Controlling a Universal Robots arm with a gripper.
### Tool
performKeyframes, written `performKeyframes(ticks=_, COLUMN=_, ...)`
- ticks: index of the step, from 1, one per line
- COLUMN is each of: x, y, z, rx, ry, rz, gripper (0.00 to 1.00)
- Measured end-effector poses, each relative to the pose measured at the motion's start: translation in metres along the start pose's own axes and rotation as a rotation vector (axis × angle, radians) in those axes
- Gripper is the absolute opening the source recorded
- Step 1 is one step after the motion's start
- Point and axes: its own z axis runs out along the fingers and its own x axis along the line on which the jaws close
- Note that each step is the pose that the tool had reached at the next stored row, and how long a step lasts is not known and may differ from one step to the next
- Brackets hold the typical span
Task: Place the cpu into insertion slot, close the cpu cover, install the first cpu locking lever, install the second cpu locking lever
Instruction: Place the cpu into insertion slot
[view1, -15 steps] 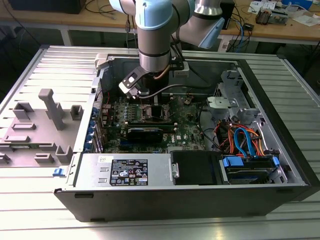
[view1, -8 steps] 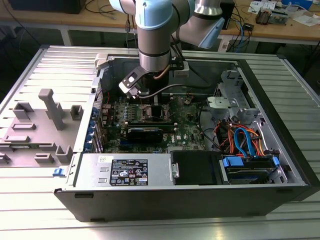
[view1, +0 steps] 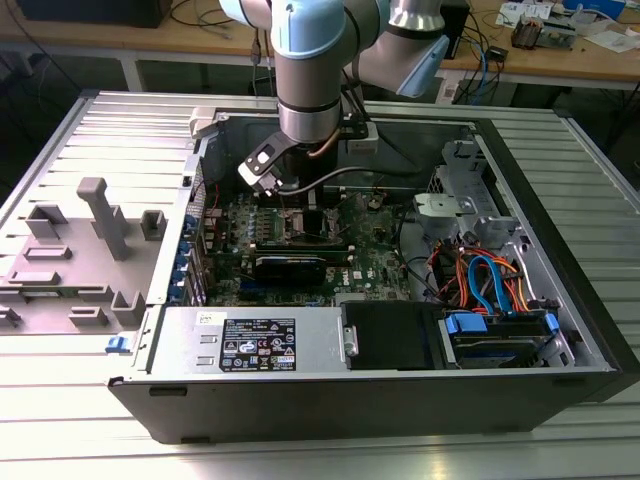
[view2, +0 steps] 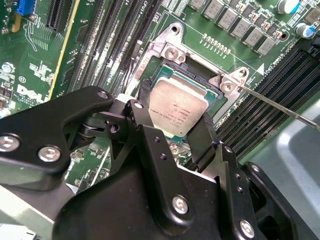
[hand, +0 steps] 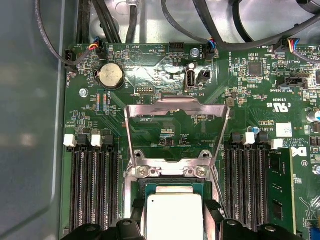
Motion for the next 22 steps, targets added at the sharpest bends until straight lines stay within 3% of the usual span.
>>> performKeyframes(ticks=15, x=0.0005, y=0.0003, z=0.0047, rx=-0.0003, ry=0.0001, rz=0.000, gripper=0.55)
performKeyframes(ticks=16, x=0.0010, y=0.0005, z=0.0055, rx=-0.0016, ry=0.0032, rz=0.001, gripper=0.55)
performKeyframes(ticks=17, x=0.0008, y=0.0004, z=0.0050, rx=-0.0005, ry=0.0013, rz=0.001, gripper=0.62)
performKeyframes(ticks=22, x=0.0005, y=0.0003, z=0.0047, rx=0.0000, ry=0.0005, rz=0.000, gripper=0.62)
